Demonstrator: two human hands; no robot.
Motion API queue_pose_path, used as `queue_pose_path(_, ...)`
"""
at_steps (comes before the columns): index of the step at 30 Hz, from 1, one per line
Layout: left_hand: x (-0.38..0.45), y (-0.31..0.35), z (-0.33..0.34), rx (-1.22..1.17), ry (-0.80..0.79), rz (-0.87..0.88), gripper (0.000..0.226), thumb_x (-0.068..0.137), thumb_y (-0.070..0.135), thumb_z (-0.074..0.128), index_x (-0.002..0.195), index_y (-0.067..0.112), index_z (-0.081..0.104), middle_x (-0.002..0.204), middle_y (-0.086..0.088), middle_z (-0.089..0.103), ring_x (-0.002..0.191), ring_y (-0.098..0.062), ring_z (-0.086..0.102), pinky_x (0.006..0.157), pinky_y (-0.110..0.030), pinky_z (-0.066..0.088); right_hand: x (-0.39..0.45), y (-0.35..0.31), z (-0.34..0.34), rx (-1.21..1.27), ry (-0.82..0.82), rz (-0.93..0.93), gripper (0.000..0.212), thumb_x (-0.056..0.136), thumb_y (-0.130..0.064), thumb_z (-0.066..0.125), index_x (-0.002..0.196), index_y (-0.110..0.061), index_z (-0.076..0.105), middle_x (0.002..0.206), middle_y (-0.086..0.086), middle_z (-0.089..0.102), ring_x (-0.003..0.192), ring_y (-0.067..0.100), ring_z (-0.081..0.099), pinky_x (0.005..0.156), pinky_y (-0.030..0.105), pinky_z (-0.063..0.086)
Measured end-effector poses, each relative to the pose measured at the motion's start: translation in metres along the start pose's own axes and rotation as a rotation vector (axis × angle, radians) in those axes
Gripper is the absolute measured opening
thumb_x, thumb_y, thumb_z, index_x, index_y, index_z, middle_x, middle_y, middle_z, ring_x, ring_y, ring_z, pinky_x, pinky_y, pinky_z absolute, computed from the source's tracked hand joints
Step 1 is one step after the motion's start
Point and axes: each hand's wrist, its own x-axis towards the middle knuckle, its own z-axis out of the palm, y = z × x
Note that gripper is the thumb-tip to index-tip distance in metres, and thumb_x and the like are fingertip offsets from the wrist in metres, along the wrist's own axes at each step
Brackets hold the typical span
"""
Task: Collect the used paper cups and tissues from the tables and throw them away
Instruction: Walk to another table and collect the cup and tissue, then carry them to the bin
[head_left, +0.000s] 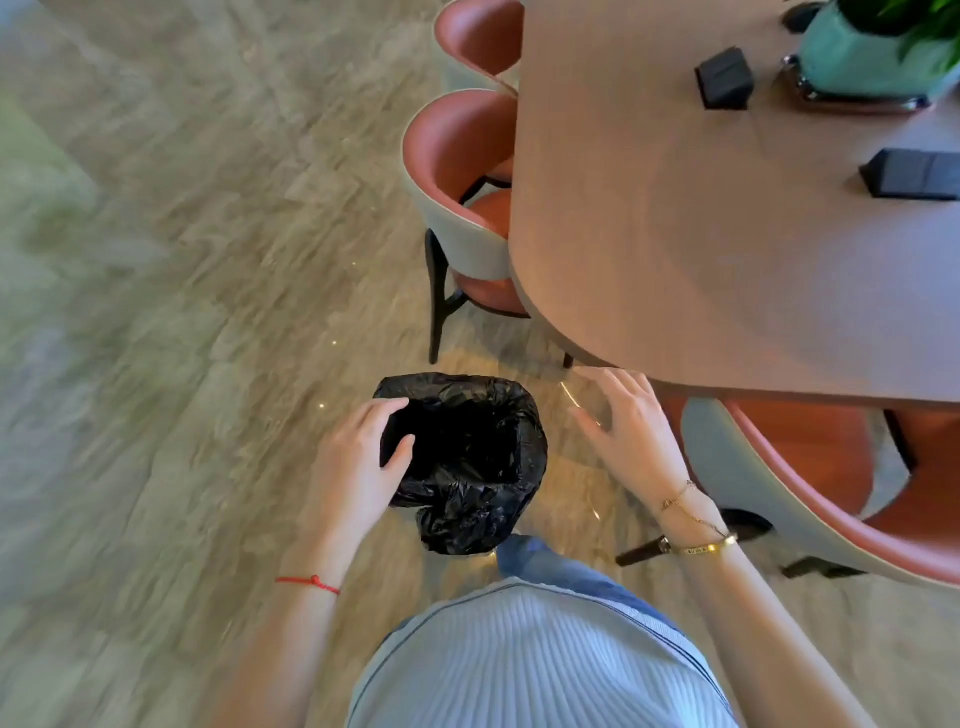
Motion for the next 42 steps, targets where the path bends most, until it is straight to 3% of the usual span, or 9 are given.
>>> queue_pose_path(2,-0.006,0.002,0.002,-0.004,-0.042,0.079,0.036,0.091,0.026,0.062,0.127,0.023,0.057,0.127,0.010,0.057,0.111,-0.010,0.055,0.089,-0.019,0.041,-0.037,0.000,-0.007,0.008,0.037,0.076,0.041,0.091,-0.032,0.061,0.130,-0.022,0.053,0.127,-0.004,0.057,0.122,0.016,0.044,0.103,0.034,0.042)
queue_pose_path(7,-0.022,0.026,0.017,-0.003,-0.142,0.291,0.036,0.089,0.026,0.063,0.125,0.024,0.058,0.126,0.009,0.059,0.113,-0.012,0.056,0.092,-0.035,0.050,-0.129,0.002,-0.030,-0.002,0.134,0.252,0.041,0.090,-0.028,0.063,0.129,-0.021,0.055,0.123,-0.003,0.058,0.120,0.016,0.044,0.101,0.036,0.042)
queue_pose_path(14,-0.037,0.104,0.052,-0.020,-0.340,0.614,0.037,0.090,0.027,0.061,0.126,0.022,0.056,0.126,0.008,0.058,0.120,-0.010,0.049,0.103,-0.031,0.041,-0.241,0.017,-0.064,-0.012,0.352,0.550,0.042,0.086,-0.023,0.069,0.126,-0.017,0.058,0.122,0.000,0.061,0.118,0.020,0.048,0.103,0.034,0.041)
queue_pose_path(23,-0.082,0.264,0.135,-0.038,-0.543,0.975,0.039,0.089,0.024,0.064,0.127,0.020,0.056,0.126,0.004,0.060,0.119,-0.013,0.053,0.103,-0.037,0.044,-0.371,0.077,-0.112,-0.019,0.606,0.852,0.041,0.085,-0.022,0.070,0.124,-0.016,0.059,0.119,0.000,0.062,0.115,0.018,0.050,0.100,0.031,0.042)
queue_pose_path(27,-0.124,0.348,0.184,-0.093,-0.613,1.070,0.042,0.087,0.023,0.067,0.127,0.022,0.055,0.123,0.006,0.060,0.117,-0.011,0.054,0.102,-0.034,0.046,-0.433,0.119,-0.152,-0.047,0.693,0.967,0.040,0.082,-0.017,0.073,0.120,-0.012,0.062,0.115,0.004,0.065,0.112,0.024,0.054,0.099,0.033,0.042)
queue_pose_path(33,-0.189,0.466,0.248,-0.155,-0.695,1.205,0.039,0.084,0.017,0.069,0.122,0.017,0.059,0.115,0.002,0.063,0.107,-0.019,0.058,0.092,-0.043,0.048,-0.517,0.180,-0.217,-0.103,0.788,1.096,0.041,0.080,-0.015,0.074,0.119,-0.011,0.063,0.114,0.004,0.065,0.111,0.023,0.055,0.098,0.021,0.035)
queue_pose_path(42,-0.238,0.606,0.333,-0.157,-0.802,1.332,0.040,0.085,0.016,0.069,0.123,0.016,0.059,0.118,0.000,0.063,0.111,-0.020,0.058,0.094,-0.041,0.047,-0.590,0.274,-0.282,-0.127,0.900,1.259,0.041,0.081,-0.015,0.074,0.120,-0.011,0.062,0.116,0.004,0.065,0.113,0.022,0.054,0.101,0.024,0.036)
